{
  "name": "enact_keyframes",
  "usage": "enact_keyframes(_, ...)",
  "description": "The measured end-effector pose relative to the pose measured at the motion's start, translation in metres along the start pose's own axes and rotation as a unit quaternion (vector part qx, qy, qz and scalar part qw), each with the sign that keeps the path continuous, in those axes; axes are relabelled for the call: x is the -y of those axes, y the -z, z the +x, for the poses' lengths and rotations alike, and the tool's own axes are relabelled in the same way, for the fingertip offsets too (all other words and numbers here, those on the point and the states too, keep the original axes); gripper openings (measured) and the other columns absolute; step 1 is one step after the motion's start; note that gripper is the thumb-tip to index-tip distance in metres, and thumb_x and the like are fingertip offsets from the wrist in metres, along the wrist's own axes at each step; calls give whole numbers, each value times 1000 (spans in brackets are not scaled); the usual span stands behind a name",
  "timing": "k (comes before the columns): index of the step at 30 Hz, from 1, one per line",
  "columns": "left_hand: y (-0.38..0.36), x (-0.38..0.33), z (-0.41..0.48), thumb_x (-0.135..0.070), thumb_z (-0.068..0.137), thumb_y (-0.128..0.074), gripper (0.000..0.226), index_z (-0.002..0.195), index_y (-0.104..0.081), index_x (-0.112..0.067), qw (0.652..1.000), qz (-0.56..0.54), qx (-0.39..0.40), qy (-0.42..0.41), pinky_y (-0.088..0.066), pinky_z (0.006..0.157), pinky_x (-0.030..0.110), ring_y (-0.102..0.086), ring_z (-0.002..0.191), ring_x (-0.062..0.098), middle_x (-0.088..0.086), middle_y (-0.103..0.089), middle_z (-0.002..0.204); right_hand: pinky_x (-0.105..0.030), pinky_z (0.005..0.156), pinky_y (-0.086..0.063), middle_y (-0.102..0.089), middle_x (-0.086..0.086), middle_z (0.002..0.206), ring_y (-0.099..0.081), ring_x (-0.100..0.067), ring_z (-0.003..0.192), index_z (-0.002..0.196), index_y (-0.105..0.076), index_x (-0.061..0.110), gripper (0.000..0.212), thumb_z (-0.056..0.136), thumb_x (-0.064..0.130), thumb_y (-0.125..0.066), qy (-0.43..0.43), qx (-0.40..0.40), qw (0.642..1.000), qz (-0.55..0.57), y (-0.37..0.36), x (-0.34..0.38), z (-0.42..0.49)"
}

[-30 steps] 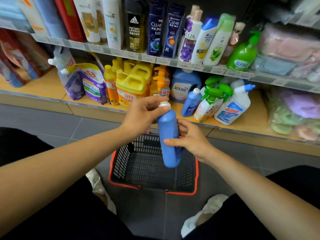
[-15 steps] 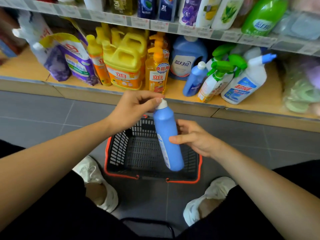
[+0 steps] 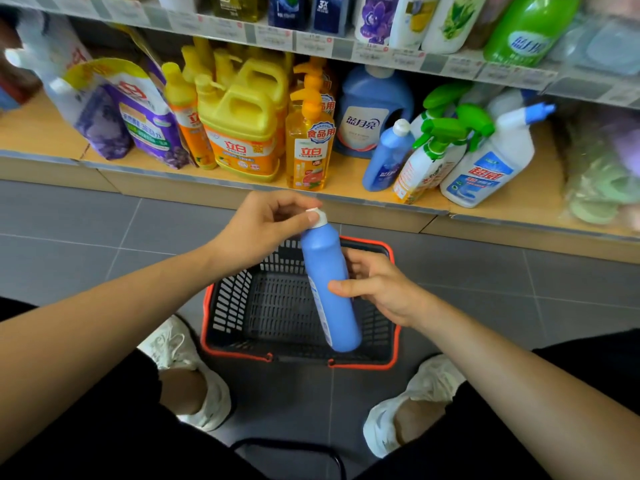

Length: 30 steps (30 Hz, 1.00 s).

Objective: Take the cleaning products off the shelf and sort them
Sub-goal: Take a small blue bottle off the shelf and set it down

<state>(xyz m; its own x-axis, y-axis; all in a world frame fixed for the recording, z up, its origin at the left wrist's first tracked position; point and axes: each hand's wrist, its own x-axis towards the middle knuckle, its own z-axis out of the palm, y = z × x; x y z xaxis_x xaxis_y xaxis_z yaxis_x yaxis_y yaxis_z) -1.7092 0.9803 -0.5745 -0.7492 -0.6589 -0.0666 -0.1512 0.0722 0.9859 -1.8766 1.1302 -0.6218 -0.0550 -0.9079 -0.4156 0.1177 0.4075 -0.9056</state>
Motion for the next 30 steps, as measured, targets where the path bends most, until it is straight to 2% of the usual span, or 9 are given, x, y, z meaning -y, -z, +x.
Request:
enact_keyframes(3,1,-4,-1,-2,93,-66,30,123,-66,3,1000,21,18,-6,-57,88,25,-69,97,15,19,-73,112,-56,111,-41,-67,-13,129,-58,-37,125,133,-61,13,60,76,13,-77,7,-6,1000,-3,1,0,0)
enact_keyframes(10,9,-5,5,-10,93,-68,25,119,-70,-12,998,44,42,6,-58,93,45,-66,98,29,25,-70,111,-50,107,-48,-71,-5,123,-64,-27,118,128,-65,17,57,74,20,-82,37,-19,999,-23,-4,1,0)
enact_keyframes(13,6,-2,5,-15,91,-72,22,113,-73,-13,998,59,2,3,-57,90,55,-69,93,28,17,-73,105,-32,83,-55,-73,5,99,-67,-11,91,110,-69,19,41,73,20,-87,93,-75,989,-86,-10,-1,-1)
enact_keyframes(15,5,-1,4,-18,89,-75,23,111,-74,-13,997,72,-30,-2,-58,85,55,-72,90,24,11,-76,98,-19,71,-48,-69,14,87,-63,-4,79,105,-68,22,40,72,21,-90,134,-126,973,-139,-16,-1,0)
enact_keyframes(18,4,-2,5,-20,89,-75,25,113,-73,-14,996,79,-30,-12,-60,86,53,-73,95,31,11,-76,100,-25,72,-52,-71,6,93,-67,-13,85,110,-68,18,50,68,27,-92,154,-188,954,-173,-18,1,-1)
enact_keyframes(20,5,-3,7,-18,90,-72,23,112,-71,-15,998,64,-6,-21,-62,85,46,-73,97,30,14,-75,103,-32,75,-54,-72,0,95,-67,-19,86,111,-68,14,48,70,25,-91,143,-158,963,-164,-13,3,-2)
enact_keyframes(23,9,-7,9,-17,90,-69,21,111,-71,-16,997,40,42,-42,-61,80,30,-71,94,19,18,-73,106,-37,89,-52,-73,-6,109,-66,-17,97,119,-66,8,49,74,18,-83,97,-51,993,-50,-5,4,-4)
enact_keyframes(27,14,-11,9,-18,88,-67,27,115,-70,-13,996,-31,77,-27,-58,86,30,-68,98,16,13,-74,107,-34,93,-52,-70,-8,118,-65,-22,107,127,-64,11,55,75,22,-76,45,64,993,87,2,4,-4)
enact_keyframes(30,17,-11,12,-11,94,-61,27,120,-68,-10,996,-64,66,2,-56,92,28,-68,101,15,12,-72,110,-37,93,-51,-69,-9,115,-64,-22,105,124,-66,11,54,73,26,-77,49,48,995,72,4,4,-2)
